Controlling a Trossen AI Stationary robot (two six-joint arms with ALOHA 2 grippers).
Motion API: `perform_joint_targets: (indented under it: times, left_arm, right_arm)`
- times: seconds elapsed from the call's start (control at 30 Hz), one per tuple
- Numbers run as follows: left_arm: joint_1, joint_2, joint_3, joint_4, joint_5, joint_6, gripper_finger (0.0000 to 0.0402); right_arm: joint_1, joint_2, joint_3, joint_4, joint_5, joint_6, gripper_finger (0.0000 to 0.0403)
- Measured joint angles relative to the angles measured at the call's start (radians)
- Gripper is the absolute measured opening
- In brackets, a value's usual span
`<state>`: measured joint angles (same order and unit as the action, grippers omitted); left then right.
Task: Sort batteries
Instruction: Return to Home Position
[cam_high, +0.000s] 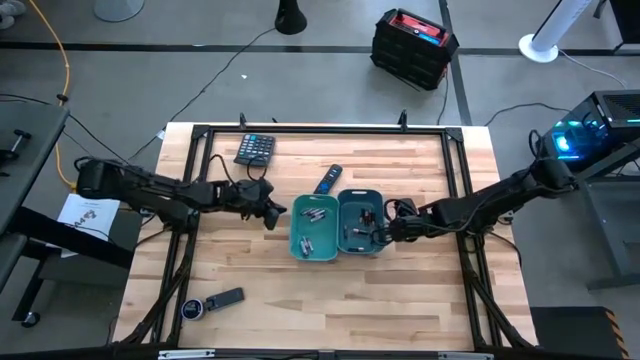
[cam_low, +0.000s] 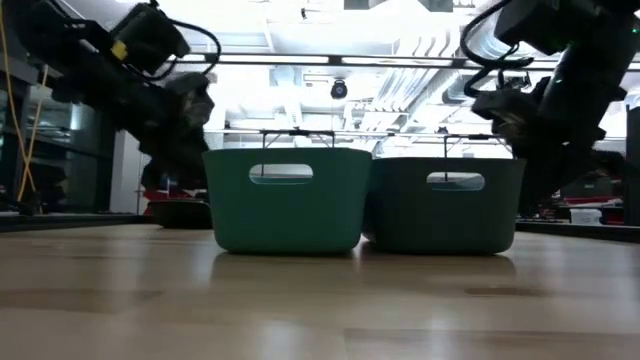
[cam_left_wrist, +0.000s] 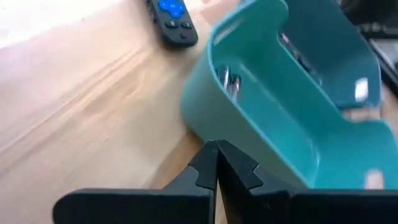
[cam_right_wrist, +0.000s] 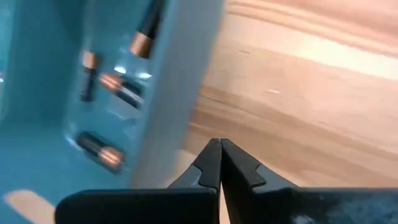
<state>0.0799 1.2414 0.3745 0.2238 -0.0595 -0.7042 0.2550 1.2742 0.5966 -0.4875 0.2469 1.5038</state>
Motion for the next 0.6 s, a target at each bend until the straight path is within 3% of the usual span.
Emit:
perform_joint_targets:
  times: [0.3, 0.43, 0.6]
  left_arm:
    - [-0.025, -0.247, -0.003, -0.208, 0.076, 0.113, 0.0]
    - [-0.062, -0.36, -0.019, -0.144, 0.07, 0.162, 0.0]
    - [-0.11, -0.486, -0.15, 0.189, 0.043, 0.13, 0.0]
  right_arm:
    - [0.0, -0.214, 0.069, -0.458, 0.049, 0.021, 0.0]
    - [0.0, -0.331, 0.089, -0.464, 0.154, 0.028, 0.0]
    - [0.0, -0.433, 0.098, -0.3, 0.301, -0.079, 0.0]
